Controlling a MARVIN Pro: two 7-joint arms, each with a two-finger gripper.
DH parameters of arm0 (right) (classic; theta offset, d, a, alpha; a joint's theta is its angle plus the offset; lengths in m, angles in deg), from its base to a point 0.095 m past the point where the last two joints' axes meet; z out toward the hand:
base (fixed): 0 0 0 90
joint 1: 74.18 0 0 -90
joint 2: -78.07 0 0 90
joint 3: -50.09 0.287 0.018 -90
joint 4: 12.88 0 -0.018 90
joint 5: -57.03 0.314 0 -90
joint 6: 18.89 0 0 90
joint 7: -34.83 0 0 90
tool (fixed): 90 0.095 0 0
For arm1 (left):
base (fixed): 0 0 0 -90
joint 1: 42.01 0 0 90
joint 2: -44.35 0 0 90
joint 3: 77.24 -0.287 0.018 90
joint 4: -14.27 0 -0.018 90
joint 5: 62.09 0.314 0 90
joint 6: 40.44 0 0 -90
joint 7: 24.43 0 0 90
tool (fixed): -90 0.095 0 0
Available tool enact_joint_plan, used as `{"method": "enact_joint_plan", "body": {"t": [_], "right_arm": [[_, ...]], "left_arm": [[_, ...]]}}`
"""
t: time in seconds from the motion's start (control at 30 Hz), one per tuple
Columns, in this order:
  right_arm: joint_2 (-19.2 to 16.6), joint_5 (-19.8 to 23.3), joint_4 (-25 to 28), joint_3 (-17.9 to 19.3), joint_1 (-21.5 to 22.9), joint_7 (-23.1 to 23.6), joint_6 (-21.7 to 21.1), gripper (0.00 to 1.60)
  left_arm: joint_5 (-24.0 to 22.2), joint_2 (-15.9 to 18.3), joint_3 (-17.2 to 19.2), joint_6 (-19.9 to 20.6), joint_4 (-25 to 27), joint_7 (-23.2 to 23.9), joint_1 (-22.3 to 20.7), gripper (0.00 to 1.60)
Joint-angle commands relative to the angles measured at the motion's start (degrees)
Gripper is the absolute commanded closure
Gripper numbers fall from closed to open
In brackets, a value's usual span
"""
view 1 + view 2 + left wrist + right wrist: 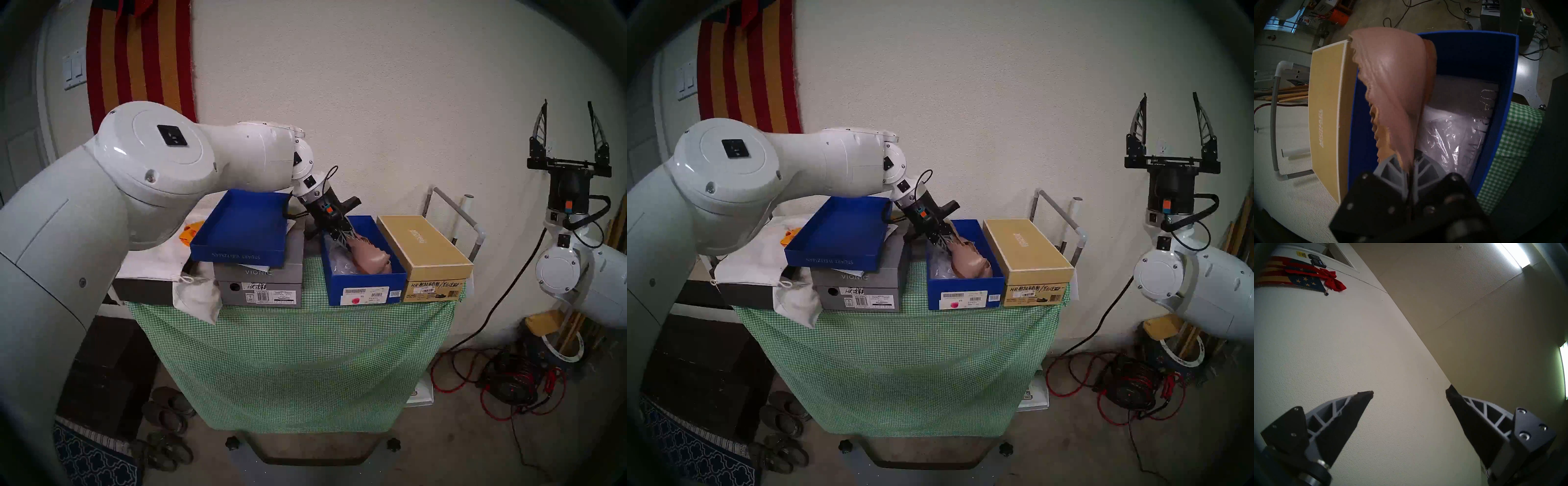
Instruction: Put shoes into shoe box
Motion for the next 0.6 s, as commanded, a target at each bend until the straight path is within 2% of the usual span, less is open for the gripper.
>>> {"method": "enact_joint_plan", "body": {"t": [0.0, 0.03, 0.07, 0.1, 0.13, 0.2, 0.23, 0.57], "right_arm": [[0.17, -0.11, -0.14, 0.58, -0.24, 0.05, 0.06, 0.00], [0.17, -0.12, -0.15, 0.65, -0.31, 0.05, 0.07, 0.00], [0.18, -0.13, -0.16, 0.74, -0.39, 0.05, 0.07, 0.00], [0.19, -0.14, -0.16, 0.82, -0.46, 0.05, 0.07, 0.00], [0.19, -0.14, -0.17, 0.88, -0.52, 0.05, 0.08, 0.00], [0.20, -0.16, -0.18, 1.01, -0.64, 0.05, 0.08, 0.00], [0.21, -0.17, -0.18, 1.09, -0.72, 0.05, 0.08, 0.00], [0.25, -0.25, -0.23, 1.78, -1.36, 0.05, 0.10, 0.00]], "left_arm": [[-1.86, -0.95, -0.77, 0.05, -0.72, 6.06, 0.21, 1.60], [-2.15, -0.89, -0.81, 0.05, -0.72, 5.84, 0.22, 1.60], [-2.53, -0.86, -0.89, 0.05, -0.70, 5.98, 0.14, 1.47], [-2.85, -0.76, -1.06, 0.05, -0.47, 6.11, -0.25, 1.12], [-3.21, -0.54, -1.16, 0.05, -0.08, 5.91, -0.79, 0.89], [-3.86, -0.20, -1.30, 0.05, 0.30, 6.08, -1.52, 0.21], [-4.09, 0.03, -1.46, 0.05, 0.52, 6.01, -1.97, 0.00], [-6.56, 2.86, -2.51, 0.05, 3.84, 6.32, -6.39, 0.00]]}}
